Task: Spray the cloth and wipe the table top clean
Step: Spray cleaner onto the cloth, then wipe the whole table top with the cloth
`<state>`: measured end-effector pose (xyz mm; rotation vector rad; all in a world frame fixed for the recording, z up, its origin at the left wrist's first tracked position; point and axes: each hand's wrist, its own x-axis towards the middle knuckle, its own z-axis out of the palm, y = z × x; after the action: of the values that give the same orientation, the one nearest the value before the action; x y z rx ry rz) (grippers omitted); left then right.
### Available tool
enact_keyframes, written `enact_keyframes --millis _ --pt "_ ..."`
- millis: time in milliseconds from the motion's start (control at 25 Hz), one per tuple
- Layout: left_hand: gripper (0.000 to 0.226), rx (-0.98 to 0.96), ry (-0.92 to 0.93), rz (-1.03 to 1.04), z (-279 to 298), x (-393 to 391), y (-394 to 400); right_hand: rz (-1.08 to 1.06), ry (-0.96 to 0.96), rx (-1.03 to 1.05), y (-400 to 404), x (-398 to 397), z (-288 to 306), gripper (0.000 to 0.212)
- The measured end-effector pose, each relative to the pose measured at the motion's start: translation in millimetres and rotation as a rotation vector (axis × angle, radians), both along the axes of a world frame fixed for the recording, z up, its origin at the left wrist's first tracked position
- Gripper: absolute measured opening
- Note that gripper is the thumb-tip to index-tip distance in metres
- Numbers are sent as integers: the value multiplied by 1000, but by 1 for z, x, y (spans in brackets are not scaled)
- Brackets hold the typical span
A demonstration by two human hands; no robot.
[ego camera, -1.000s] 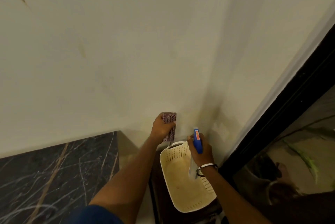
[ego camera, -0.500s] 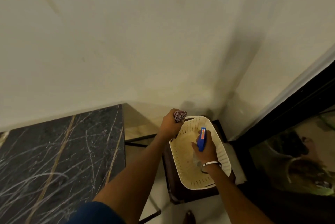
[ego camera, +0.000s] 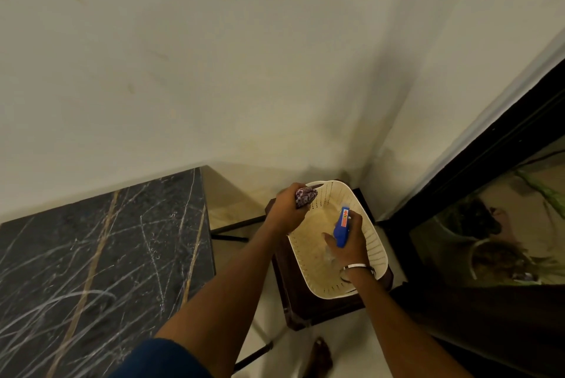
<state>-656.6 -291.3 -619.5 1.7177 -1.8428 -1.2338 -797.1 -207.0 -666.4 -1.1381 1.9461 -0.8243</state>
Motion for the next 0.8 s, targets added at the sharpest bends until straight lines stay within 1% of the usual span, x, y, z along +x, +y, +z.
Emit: enact_keyframes --millis 80,160,280,360,440,560,680,720,800 --pt "38 -20 20 -24 5 9 8 -68 -72 4 11 1 3 75" --pt "37 -40 41 -51 10 17 16 -149 -118 29 22 0 1 82" --pt "38 -55 63 -92 24 30 29 -269 -103 141 36 6 4 93" --pt "38 -66 80 -108 32 38 38 -332 -74 215 44 13 8 97" --pt "38 -63 104 -118 41 46 48 -371 -46 249 51 24 15 89" --pt "36 -80 154 -106 57 56 62 -404 -47 288 54 46 38 64" --pt "37 -119 203 -114 76 70 76 -308 -83 226 52 69 72 48" --pt "38 -131 230 -116 82 76 81 -258 -128 176 52 77 82 44" --pt "38 -130 295 -88 90 87 89 -174 -328 82 54 95 101 37"
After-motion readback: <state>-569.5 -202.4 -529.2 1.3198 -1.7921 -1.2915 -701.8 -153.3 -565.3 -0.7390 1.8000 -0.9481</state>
